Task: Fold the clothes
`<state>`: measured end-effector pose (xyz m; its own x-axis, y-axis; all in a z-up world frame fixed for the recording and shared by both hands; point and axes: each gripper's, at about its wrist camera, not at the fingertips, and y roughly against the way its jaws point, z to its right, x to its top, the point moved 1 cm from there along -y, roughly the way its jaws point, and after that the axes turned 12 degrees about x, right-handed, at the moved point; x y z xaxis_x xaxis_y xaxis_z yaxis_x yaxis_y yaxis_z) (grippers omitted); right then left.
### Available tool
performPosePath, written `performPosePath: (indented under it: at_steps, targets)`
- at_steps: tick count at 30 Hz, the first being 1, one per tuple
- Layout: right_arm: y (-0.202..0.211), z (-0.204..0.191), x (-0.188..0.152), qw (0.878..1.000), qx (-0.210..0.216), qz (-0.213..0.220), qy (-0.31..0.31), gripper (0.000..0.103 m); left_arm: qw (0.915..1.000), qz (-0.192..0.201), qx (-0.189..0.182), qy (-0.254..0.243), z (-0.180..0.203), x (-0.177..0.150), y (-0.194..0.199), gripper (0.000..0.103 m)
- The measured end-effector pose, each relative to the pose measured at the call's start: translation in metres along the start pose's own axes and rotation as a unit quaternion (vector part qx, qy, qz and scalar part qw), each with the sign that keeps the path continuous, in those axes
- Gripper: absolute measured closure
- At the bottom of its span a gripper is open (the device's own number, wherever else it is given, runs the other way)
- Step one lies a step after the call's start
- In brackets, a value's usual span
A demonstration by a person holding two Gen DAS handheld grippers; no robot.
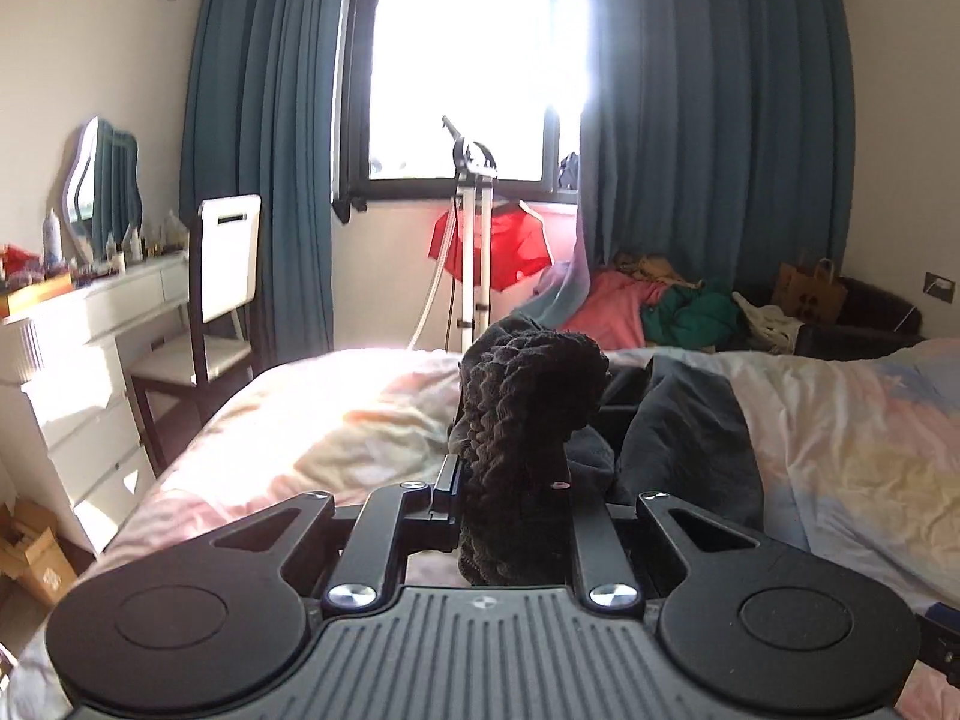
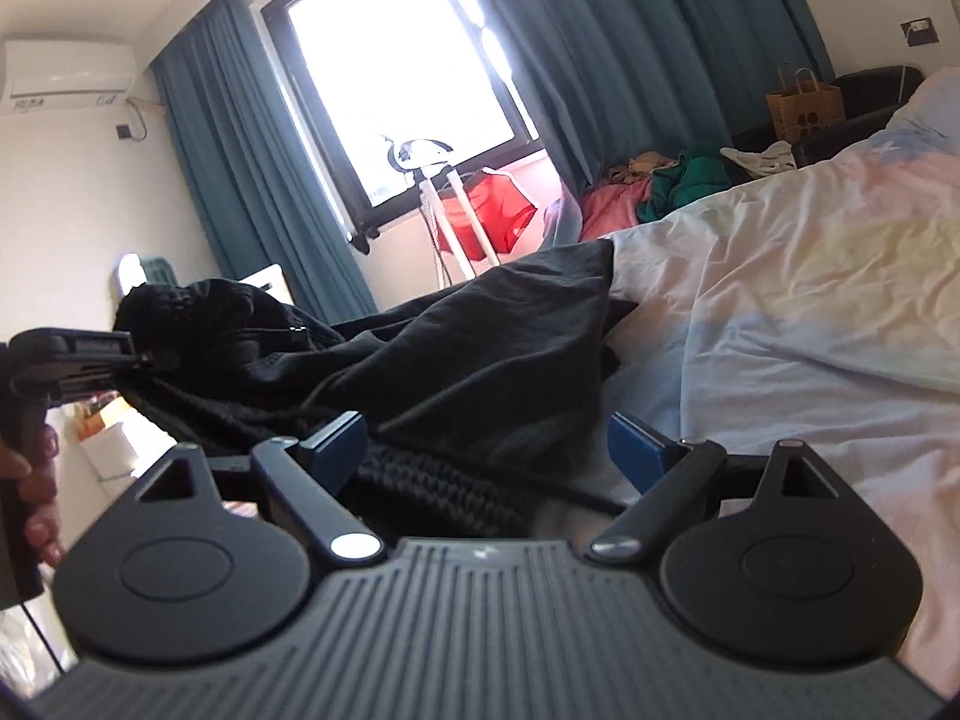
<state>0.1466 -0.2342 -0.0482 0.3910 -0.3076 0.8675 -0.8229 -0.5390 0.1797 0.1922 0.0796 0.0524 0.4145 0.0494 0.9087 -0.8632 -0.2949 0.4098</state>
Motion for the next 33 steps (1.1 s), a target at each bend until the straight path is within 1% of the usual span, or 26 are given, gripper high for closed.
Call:
performPosePath:
  at_steps: [1, 4, 5, 7, 8, 9, 10, 12, 13, 14, 15, 18, 20, 21, 24, 26, 27, 29, 30, 31, 32, 33]
  targets:
    - [-0.003, -0.004, -0.004, 1.000, 0.001, -0.015, 0.002, 0.014, 0.9998, -0.021, -0.002, 0.007, -0.011, -0.015, -0.005, 0.087]
    - [-0.013, -0.010, -0.018, 0.998, 0.002, -0.069, -0.008, 0.014, 0.9983, -0.052, 0.020, 0.014, -0.044, -0.057, -0.032, 0.087]
    - [-0.016, -0.010, -0.023, 0.996, -0.004, -0.085, -0.013, 0.015, 0.9972, -0.066, 0.020, 0.028, -0.055, -0.064, -0.039, 0.087]
    - [-0.024, -0.008, -0.031, 0.993, -0.019, -0.111, -0.022, 0.015, 0.9934, -0.100, 0.008, 0.056, -0.073, -0.068, -0.057, 0.087]
    - [-0.028, -0.007, -0.035, 0.992, -0.027, -0.123, -0.028, 0.016, 0.9925, -0.106, 0.005, 0.061, -0.078, -0.071, -0.059, 0.086]
    - [-0.033, -0.006, -0.039, 0.990, -0.033, -0.134, -0.033, 0.021, 0.9915, -0.112, 0.001, 0.067, -0.084, -0.073, -0.062, 0.086]
    - [-0.038, -0.004, -0.041, 0.989, -0.036, -0.141, -0.037, 0.022, 0.9904, -0.118, -0.002, 0.073, -0.089, -0.076, -0.063, 0.085]
    - [-0.052, 0.000, -0.047, 0.986, -0.048, -0.156, -0.039, 0.023, 0.9910, -0.111, -0.008, 0.075, -0.094, -0.082, -0.057, 0.084]
    - [-0.059, 0.001, -0.051, 0.984, -0.053, -0.167, -0.042, 0.027, 0.9915, -0.107, -0.010, 0.072, -0.093, -0.082, -0.057, 0.084]
    - [-0.066, 0.003, -0.054, 0.981, -0.059, -0.179, -0.044, 0.029, 0.9920, -0.104, -0.012, 0.070, -0.092, -0.083, -0.057, 0.083]
    - [-0.072, 0.004, -0.058, 0.979, -0.064, -0.188, -0.045, 0.029, 0.9922, -0.103, -0.012, 0.069, -0.091, -0.084, -0.056, 0.081]
    - [-0.078, 0.005, -0.060, 0.980, -0.072, -0.184, -0.036, 0.029, 0.9916, -0.107, -0.015, 0.071, -0.093, -0.088, -0.058, 0.076]
    - [-0.077, 0.008, -0.058, 0.980, -0.072, -0.178, -0.046, 0.030, 0.9907, -0.113, -0.019, 0.074, -0.094, -0.088, -0.063, 0.074]
    - [-0.077, 0.009, -0.057, 0.981, -0.073, -0.175, -0.051, 0.030, 0.9906, -0.114, -0.019, 0.074, -0.095, -0.089, -0.063, 0.071]
    - [-0.074, 0.013, -0.050, 0.981, -0.077, -0.164, -0.066, 0.031, 0.9917, -0.116, -0.012, 0.054, -0.094, -0.090, -0.054, 0.064]
    - [-0.071, 0.014, -0.046, 0.982, -0.076, -0.154, -0.074, 0.031, 0.9925, -0.115, -0.003, 0.042, -0.092, -0.090, -0.044, 0.064]
    - [-0.070, 0.013, -0.043, 0.983, -0.076, -0.150, -0.073, 0.030, 0.9911, -0.125, 0.000, 0.046, -0.091, -0.090, -0.039, 0.059]
    - [-0.066, 0.010, -0.039, 0.984, -0.075, -0.142, -0.070, 0.030, 0.9880, -0.145, 0.006, 0.053, -0.089, -0.090, -0.028, 0.057]
    - [-0.064, 0.010, -0.038, 0.985, -0.074, -0.140, -0.072, 0.030, 0.9856, -0.157, 0.003, 0.063, -0.088, -0.092, -0.023, 0.054]
    - [-0.062, 0.009, -0.037, 0.985, -0.072, -0.138, -0.075, 0.030, 0.9832, -0.166, -0.007, 0.076, -0.086, -0.096, -0.015, 0.052]
    - [-0.060, 0.010, -0.037, 0.984, -0.069, -0.140, -0.081, 0.030, 0.9818, -0.168, -0.019, 0.086, -0.081, -0.099, -0.008, 0.048]
    - [-0.059, 0.010, -0.037, 0.984, -0.065, -0.141, -0.086, 0.030, 0.9802, -0.171, -0.031, 0.095, -0.076, -0.103, -0.001, 0.041]
